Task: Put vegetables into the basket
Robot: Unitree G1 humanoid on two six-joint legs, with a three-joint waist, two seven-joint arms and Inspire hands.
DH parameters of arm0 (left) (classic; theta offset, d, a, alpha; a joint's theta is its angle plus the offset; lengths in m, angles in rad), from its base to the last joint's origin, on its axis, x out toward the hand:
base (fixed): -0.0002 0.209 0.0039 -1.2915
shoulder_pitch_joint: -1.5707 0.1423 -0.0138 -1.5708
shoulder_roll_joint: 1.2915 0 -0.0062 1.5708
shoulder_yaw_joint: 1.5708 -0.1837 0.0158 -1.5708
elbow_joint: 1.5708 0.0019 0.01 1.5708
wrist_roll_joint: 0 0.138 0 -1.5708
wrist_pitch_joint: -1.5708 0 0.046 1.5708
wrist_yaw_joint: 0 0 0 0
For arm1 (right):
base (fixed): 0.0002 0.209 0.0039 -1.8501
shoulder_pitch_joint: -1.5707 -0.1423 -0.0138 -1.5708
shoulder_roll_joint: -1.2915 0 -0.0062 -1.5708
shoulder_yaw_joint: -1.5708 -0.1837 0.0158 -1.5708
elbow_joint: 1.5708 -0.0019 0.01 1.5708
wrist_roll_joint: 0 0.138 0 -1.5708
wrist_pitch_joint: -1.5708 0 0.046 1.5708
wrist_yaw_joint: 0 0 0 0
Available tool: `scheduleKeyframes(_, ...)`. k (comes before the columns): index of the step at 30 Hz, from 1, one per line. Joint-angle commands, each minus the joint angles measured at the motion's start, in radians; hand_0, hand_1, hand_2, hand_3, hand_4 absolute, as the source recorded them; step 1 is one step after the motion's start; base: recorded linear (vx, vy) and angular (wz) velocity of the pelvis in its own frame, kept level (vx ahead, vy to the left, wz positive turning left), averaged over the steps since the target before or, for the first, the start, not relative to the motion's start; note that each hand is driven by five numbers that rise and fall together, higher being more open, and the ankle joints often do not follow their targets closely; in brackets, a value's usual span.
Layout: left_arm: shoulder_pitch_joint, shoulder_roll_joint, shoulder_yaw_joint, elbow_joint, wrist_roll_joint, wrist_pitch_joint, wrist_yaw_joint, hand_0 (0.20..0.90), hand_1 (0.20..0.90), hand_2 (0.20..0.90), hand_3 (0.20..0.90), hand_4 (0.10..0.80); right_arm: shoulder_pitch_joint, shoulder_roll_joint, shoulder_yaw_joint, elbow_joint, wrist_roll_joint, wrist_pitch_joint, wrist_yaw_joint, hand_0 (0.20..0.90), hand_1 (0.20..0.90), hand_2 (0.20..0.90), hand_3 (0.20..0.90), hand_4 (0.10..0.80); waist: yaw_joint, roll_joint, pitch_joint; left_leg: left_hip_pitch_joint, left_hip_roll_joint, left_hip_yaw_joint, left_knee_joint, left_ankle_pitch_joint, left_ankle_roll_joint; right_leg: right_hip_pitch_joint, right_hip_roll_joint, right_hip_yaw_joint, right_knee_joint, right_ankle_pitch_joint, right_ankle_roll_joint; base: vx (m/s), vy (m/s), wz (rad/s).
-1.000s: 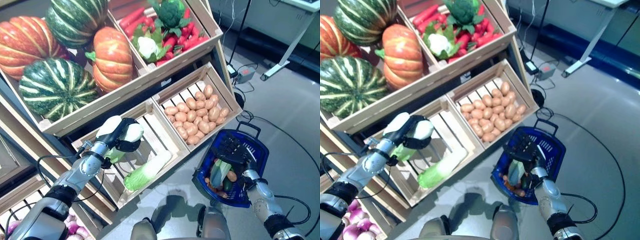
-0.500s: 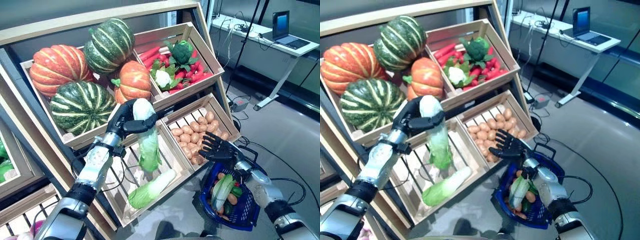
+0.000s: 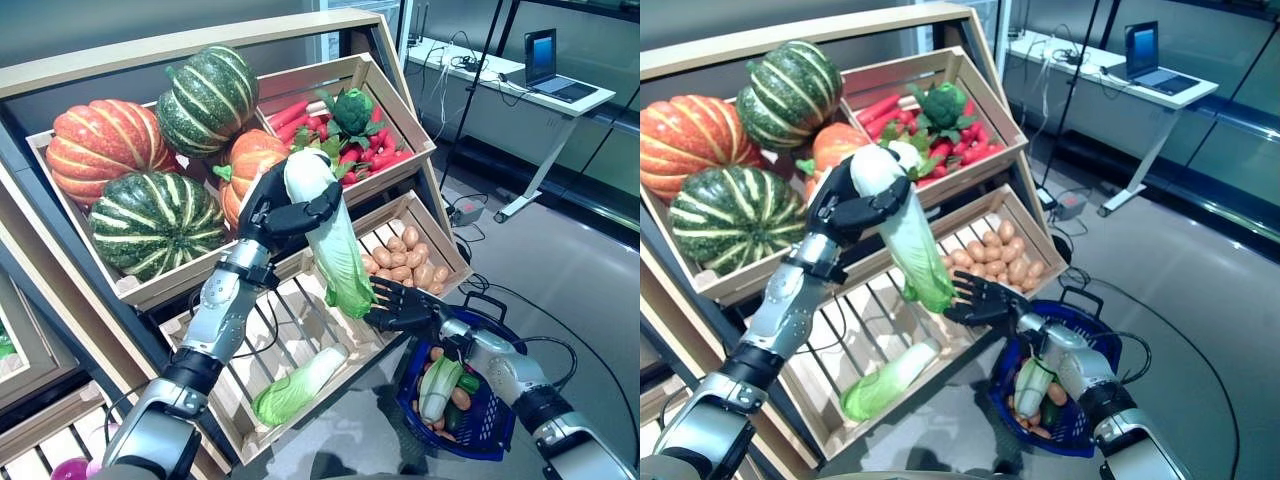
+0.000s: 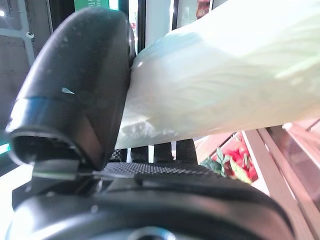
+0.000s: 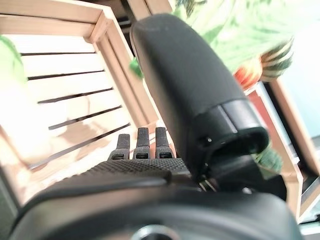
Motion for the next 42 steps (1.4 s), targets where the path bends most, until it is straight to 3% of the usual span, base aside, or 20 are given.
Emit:
scheduleKeyframes(1, -0.207, 0.006, -0.044, -0.06, 0.01, -0.035, -0.009, 0.3, 0.3, 0.3, 0.3, 0.4, -0.18, 0.04, 0.009, -0.051, 0.039, -0.046, -0.007, 0.9, 0.9, 0.9, 0.9, 0.8, -0.015, -0.031, -0.076, -0.058, -0.014, -0.06, 0.001, -0.015, 0.007, 0.042, -0.036, 0.004, 0.018, -0.052, 0.002, 0.0, 0.0, 0.0)
scheduleKeyframes(8, -0.216, -0.015, -0.081, -0.073, 0.033, -0.01, -0.01, 0.3, 0.3, 0.3, 0.3, 0.4, -0.252, 0.046, 0.017, -0.054, 0.024, -0.057, -0.084, 0.9, 0.9, 0.9, 0.9, 0.8, -0.012, -0.037, -0.075, -0.052, -0.013, -0.059, 0.001, -0.018, 0.008, 0.047, -0.032, 0.012, 0.019, -0.055, 0.0, 0.0, 0.0, 0.0)
scheduleKeyframes(12, -0.215, -0.02, -0.094, -0.088, 0.061, -0.001, 0.002, 0.3, 0.3, 0.3, 0.3, 0.4, -0.278, 0.041, 0.025, -0.073, -0.121, -0.082, -0.214, 0.9, 0.9, 0.9, 0.9, 0.8, -0.012, -0.038, -0.075, -0.053, -0.013, -0.062, 0.001, -0.017, 0.008, 0.048, -0.03, 0.02, 0.015, -0.053, -0.002, 0.0, 0.0, 0.0)
scheduleKeyframes(15, -0.212, -0.018, -0.096, -0.11, 0.055, 0.013, 0.007, 0.3, 0.3, 0.3, 0.3, 0.4, -0.289, 0.04, 0.036, -0.108, -0.168, -0.077, -0.235, 0.9, 0.9, 0.9, 0.9, 0.8, -0.013, -0.037, -0.071, -0.054, -0.012, -0.062, 0.001, -0.015, 0.009, 0.046, -0.029, 0.025, 0.015, -0.052, -0.002, 0.0, 0.0, 0.0)
scheduleKeyframes(32, -0.211, -0.101, -0.133, -0.112, -0.002, 0.048, -0.031, 0.3, 0.3, 0.3, 0.3, 0.4, -0.372, 0.141, 0.076, -0.061, 0.01, -0.042, -0.208, 0.9, 0.9, 0.9, 0.9, 0.8, 0.01, -0.038, -0.074, -0.05, -0.013, -0.076, 0.001, -0.02, 0.005, 0.062, -0.031, 0.011, 0.01, -0.058, -0.006, 0.0, 0.0, 0.0)
scheduleKeyframes(42, -0.218, -0.151, -0.171, -0.102, -0.002, 0.072, -0.055, 0.3, 0.3, 0.3, 0.3, 0.4, -0.449, 0.201, 0.056, -0.061, 0.183, -0.12, -0.12, 0.9, 0.9, 0.9, 0.9, 0.8, 0.025, -0.037, -0.079, -0.052, -0.015, -0.088, 0.001, -0.024, 0.006, 0.064, -0.031, 0.007, 0.011, -0.061, -0.008, -0.001, 0.0, 0.01)
